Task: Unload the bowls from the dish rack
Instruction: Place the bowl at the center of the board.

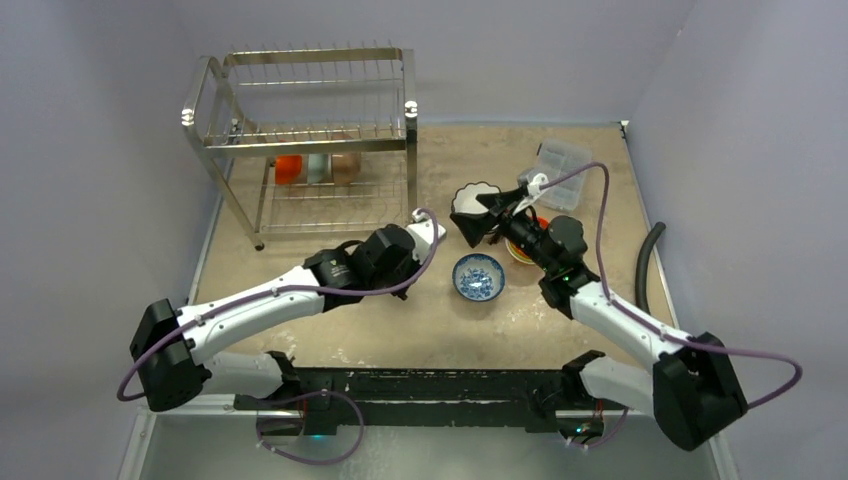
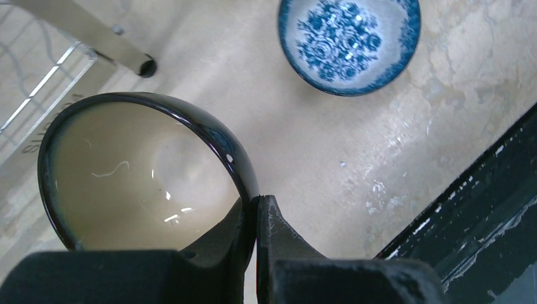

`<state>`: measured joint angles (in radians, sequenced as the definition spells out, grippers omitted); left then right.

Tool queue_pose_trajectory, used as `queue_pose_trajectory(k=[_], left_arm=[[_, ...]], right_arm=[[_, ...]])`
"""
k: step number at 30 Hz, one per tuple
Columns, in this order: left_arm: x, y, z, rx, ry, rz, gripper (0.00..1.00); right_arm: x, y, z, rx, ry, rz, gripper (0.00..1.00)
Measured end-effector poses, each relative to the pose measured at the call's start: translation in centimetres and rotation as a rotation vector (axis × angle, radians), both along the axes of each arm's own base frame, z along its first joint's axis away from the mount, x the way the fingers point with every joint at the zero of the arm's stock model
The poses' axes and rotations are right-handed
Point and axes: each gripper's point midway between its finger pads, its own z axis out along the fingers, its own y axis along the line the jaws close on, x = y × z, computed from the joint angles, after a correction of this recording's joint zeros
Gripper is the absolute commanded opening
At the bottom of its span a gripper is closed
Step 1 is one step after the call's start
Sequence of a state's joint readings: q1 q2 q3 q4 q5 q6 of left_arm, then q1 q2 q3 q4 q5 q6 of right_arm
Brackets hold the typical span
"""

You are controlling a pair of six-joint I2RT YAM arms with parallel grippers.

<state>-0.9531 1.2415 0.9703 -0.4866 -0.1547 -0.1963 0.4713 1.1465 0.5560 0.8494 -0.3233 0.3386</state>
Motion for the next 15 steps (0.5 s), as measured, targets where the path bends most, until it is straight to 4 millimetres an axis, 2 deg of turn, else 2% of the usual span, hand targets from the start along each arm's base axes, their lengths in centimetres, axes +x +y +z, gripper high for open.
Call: queue_pose_trajectory(k=[4, 9, 15], left_arm=[[-1.4, -1.6, -1.5, 0.031, 0.005, -0.073, 0.00], [-2.9, -2.5, -4.8, 0.103, 0.034, -0.153, 0.00], [-3.4, -3.3, -7.1, 0.163, 0.050, -0.200, 0.00]], right_arm=[[-1.5, -1.6, -0.5, -0.003, 0.055, -0.059, 0.88], [-2.5, -3.7, -0.1, -0.013, 0.085, -0.144, 0.88], [-3.0, -5.1, -2.4, -0.070, 0.179, -0.204, 0.88]])
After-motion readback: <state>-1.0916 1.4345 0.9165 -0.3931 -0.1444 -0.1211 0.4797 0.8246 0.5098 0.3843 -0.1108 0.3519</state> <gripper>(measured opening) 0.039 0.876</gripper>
